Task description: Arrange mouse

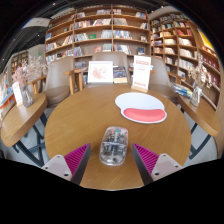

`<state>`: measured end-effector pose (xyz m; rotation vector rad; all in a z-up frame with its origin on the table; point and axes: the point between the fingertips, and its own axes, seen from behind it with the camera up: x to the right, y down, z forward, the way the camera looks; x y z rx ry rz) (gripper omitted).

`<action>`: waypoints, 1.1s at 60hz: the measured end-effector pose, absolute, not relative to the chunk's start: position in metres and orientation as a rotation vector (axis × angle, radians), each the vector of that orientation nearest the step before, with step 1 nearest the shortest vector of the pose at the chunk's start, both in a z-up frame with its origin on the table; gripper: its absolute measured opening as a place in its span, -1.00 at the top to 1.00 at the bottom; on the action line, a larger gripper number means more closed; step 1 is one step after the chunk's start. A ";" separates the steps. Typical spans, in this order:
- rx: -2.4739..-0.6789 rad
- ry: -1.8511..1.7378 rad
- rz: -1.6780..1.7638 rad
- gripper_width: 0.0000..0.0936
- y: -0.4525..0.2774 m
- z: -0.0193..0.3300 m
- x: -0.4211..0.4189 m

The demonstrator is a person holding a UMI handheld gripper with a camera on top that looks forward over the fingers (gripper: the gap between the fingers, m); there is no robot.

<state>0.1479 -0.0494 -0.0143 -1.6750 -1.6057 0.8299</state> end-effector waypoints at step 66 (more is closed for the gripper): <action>-1.543 -1.537 0.885 0.11 0.057 0.097 -0.054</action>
